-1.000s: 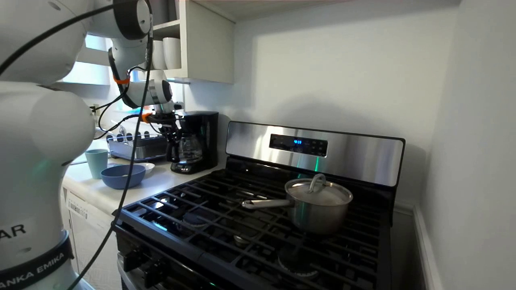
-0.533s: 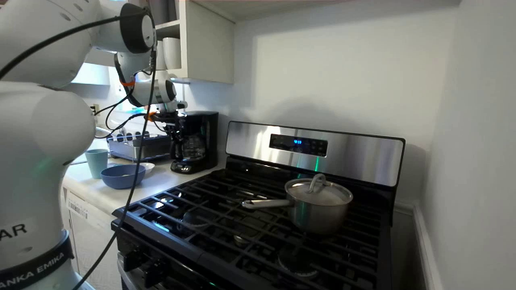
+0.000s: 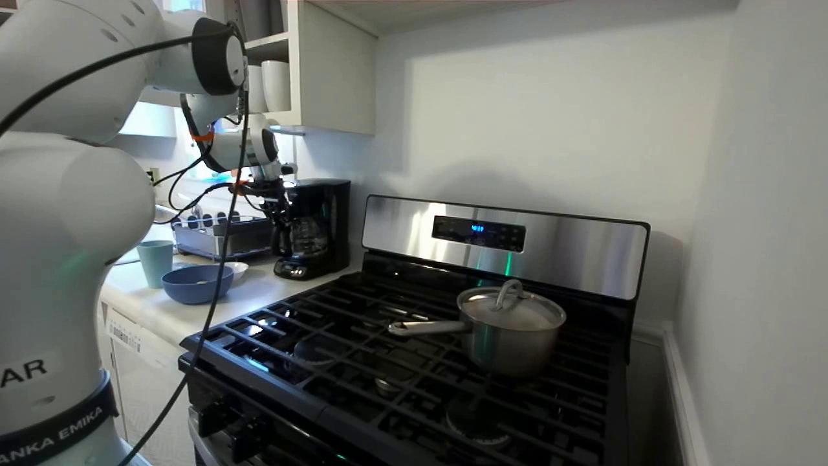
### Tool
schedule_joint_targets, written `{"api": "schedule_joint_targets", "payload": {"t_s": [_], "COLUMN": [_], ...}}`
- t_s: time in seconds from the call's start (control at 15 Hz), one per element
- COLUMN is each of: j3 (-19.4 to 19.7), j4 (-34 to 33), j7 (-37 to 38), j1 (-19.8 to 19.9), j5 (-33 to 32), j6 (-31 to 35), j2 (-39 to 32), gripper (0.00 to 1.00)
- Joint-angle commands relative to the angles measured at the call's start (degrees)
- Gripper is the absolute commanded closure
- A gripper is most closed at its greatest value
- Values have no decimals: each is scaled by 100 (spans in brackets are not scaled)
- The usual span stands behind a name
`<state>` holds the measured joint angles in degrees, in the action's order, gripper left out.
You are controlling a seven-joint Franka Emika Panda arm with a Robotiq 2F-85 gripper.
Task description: Put the clear kettle on the drip tray of the coffee machine
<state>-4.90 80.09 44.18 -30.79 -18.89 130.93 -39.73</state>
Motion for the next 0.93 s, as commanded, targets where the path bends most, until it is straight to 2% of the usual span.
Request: {"api": "schedule_joint_targets", "payload": {"t_s": [0.0,0.13,0.47,0.87], "j3": [105,116,119,-38], "j4": [-507,-518,-541,-359], "j7": [-80,-78,-101,-226], "j1": [-42,-39,-8,40], "j5": [164,174,300,589], "j6": [-260,-310,-516,-1001], "j2": [-367,-399,-440,-225], "gripper": [40,36,2,0]}}
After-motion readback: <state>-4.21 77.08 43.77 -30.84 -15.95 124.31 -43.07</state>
